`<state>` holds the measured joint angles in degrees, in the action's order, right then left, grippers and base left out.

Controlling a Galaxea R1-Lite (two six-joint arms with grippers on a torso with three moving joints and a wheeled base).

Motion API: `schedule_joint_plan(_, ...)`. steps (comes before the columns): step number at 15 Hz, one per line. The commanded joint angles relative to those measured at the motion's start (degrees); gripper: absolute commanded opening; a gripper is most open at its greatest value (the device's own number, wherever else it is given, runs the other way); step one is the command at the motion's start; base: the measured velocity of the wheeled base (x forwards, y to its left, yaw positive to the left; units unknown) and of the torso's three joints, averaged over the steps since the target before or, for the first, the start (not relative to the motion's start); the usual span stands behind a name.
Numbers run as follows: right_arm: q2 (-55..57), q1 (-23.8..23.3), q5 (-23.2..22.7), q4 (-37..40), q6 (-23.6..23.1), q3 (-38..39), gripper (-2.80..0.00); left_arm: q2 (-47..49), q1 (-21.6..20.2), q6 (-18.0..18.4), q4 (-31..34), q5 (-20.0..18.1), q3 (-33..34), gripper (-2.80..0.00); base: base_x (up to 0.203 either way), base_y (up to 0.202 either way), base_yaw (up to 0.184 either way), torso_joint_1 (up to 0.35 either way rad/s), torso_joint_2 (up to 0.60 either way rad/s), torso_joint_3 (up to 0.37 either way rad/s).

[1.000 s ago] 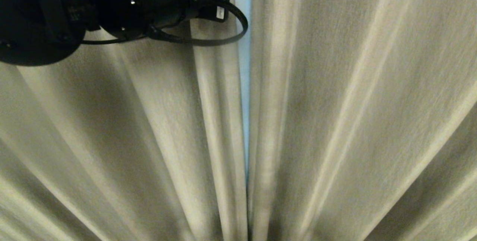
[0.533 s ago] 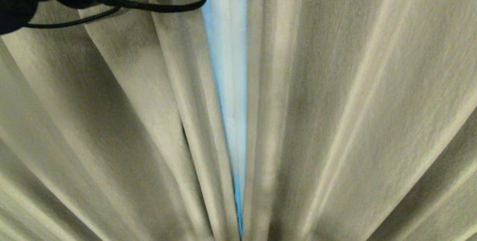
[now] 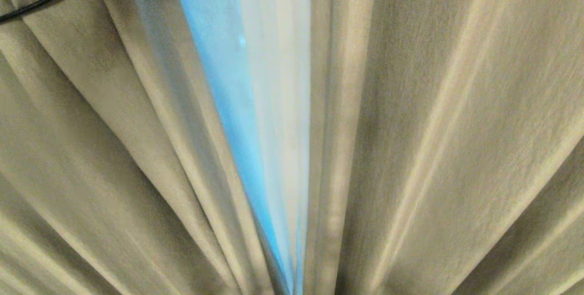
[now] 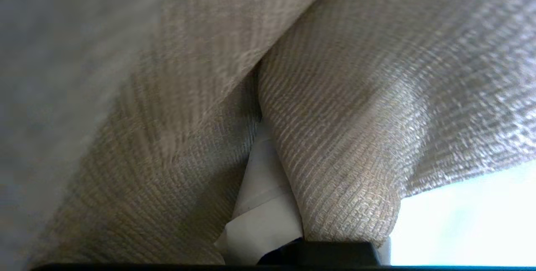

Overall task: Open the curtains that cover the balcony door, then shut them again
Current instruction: Pull the outer curtains open on both sides

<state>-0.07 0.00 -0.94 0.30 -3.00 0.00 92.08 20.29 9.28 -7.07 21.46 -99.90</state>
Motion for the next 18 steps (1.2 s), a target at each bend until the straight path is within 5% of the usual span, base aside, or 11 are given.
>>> schedule_joint_plan(1, 0.1, 0.0, 0.0, 0.0, -0.1, 0.0, -2.80, -3.6, -6.0, -2.1, 0.0, -1.4, 2.6, -2.80, 0.000, 0.000, 0.000, 0.000, 0.00, 0.000)
schedule_joint_plan(12, 0.1, 0.0, 0.0, 0.0, -0.1, 0.0, -2.80, -7.5, -43.0, -13.2, -0.1, -25.3, 9.1, -2.80, 0.000, 0.000, 0.000, 0.000, 0.00, 0.000)
schedule_joint_plan(18, 0.1, 0.0, 0.0, 0.0, -0.1, 0.0, -2.80, -1.6, -56.3, -18.8, -9.0, -33.2, 10.2, -2.80, 0.000, 0.000, 0.000, 0.000, 0.00, 0.000)
